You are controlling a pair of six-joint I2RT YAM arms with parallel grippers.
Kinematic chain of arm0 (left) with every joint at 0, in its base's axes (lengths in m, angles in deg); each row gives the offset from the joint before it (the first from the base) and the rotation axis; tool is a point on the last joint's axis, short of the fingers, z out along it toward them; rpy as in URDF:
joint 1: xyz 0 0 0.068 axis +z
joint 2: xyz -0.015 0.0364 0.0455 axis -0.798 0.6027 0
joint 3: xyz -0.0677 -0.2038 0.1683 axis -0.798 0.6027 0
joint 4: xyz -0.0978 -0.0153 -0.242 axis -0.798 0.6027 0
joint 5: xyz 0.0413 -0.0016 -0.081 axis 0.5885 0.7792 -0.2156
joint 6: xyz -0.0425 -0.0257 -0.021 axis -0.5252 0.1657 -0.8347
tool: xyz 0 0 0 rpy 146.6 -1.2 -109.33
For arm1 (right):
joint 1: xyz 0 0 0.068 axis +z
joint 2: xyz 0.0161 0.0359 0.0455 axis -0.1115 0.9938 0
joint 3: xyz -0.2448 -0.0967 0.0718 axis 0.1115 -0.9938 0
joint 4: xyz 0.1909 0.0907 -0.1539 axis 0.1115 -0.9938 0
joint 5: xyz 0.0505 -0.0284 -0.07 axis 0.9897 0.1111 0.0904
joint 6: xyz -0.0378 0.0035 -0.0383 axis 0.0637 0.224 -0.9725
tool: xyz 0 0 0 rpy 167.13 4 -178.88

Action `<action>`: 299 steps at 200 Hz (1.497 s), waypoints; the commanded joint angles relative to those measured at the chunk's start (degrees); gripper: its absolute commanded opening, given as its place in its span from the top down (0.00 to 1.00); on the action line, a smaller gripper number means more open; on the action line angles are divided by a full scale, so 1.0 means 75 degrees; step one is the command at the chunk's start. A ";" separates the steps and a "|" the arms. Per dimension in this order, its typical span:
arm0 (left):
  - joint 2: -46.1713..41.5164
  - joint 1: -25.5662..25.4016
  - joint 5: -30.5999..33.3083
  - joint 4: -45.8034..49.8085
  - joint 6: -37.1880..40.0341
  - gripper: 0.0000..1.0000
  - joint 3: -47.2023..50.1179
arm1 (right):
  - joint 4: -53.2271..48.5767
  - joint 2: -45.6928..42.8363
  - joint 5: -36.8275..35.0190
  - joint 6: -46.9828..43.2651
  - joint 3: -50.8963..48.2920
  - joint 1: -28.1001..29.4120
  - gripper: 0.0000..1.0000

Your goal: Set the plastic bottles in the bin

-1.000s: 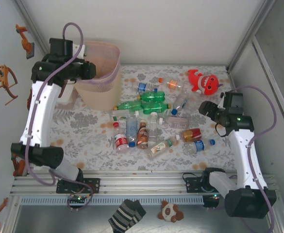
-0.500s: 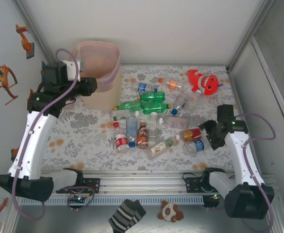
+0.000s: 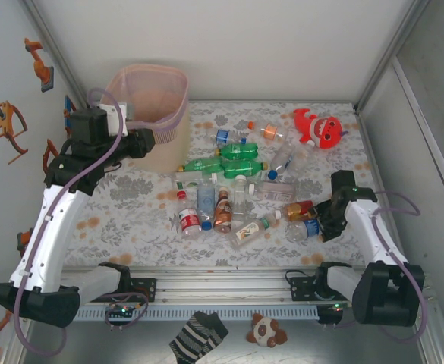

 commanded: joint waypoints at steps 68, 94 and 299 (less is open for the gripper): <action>-0.0108 -0.0233 0.0124 -0.0162 -0.0219 0.63 0.0005 | 0.1153 0.0653 -0.0066 0.0344 -0.0799 0.0037 0.36; -0.0104 -0.0256 0.0137 -0.0154 -0.0242 0.63 -0.0007 | 0.1391 0.0760 -0.0084 0.0275 -0.0933 0.0038 0.31; 0.0073 -0.0327 -0.1048 -0.1340 -0.0229 0.60 0.0117 | 0.1220 -0.2838 -0.0939 -0.3217 0.1555 0.0037 0.46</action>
